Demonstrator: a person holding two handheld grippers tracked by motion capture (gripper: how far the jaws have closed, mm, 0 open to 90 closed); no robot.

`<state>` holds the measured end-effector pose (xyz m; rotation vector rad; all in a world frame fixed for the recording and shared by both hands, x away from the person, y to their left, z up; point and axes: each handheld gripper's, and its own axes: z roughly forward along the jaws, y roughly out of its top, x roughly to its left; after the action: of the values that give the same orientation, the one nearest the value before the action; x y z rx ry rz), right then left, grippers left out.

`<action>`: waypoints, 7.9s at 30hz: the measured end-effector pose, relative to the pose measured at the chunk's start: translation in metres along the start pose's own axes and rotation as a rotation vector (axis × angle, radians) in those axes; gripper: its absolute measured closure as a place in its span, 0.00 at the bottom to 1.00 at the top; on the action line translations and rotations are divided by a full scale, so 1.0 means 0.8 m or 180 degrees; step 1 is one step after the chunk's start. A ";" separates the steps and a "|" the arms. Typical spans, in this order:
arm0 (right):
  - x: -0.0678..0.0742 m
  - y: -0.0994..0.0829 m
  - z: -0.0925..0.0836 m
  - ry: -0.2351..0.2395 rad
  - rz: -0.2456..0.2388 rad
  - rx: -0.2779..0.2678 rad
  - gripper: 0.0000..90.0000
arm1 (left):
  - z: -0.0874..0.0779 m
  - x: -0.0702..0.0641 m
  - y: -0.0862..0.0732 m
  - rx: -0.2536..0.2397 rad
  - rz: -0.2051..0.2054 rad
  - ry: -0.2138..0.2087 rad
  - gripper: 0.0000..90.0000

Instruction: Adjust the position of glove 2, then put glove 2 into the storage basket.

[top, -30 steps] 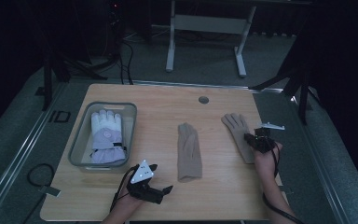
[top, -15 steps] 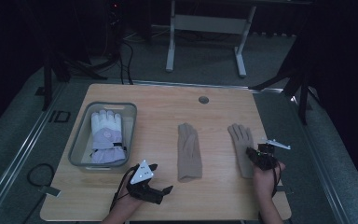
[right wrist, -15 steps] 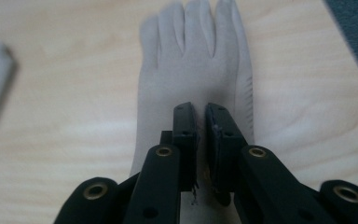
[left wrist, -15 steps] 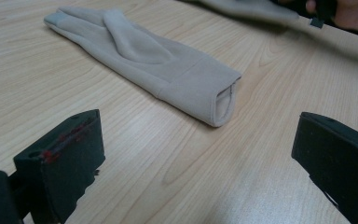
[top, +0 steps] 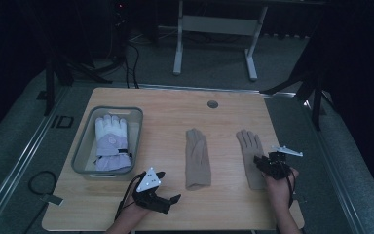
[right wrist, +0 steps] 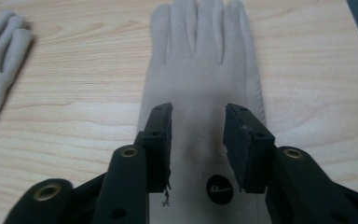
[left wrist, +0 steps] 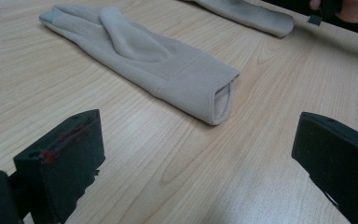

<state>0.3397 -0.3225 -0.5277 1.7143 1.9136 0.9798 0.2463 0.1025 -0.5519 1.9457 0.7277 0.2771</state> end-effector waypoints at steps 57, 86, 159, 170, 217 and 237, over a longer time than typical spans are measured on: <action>0.036 0.042 -0.015 0.0225 -0.0534 -0.0318 0.94 | 0.000 0.003 -0.001 -0.0002 -0.0012 -0.0015 0.03; 0.201 0.058 0.005 0.0670 -0.0516 -0.0419 0.94 | -0.008 0.004 0.001 -0.0071 0.0032 0.0017 0.03; 0.133 0.008 0.032 0.2029 -0.1437 0.0149 0.13 | 0.017 -0.012 0.014 0.0273 0.0233 -0.0252 0.07; 0.135 0.055 0.053 0.1597 -0.1366 0.0016 0.39 | 0.050 -0.011 0.046 0.0373 0.0502 -0.0362 0.17; 0.186 0.059 0.122 0.1199 -0.1624 0.0131 0.85 | 0.097 -0.020 0.068 0.1018 0.1198 0.0039 0.91; 0.226 0.096 0.075 0.1479 -0.1709 -0.0104 0.85 | 0.032 -0.018 0.104 0.1075 0.1365 0.0062 0.92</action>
<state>0.4031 -0.1323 -0.4848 0.9051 2.4404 1.2401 0.2781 0.0486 -0.4900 2.4195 0.3768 0.4565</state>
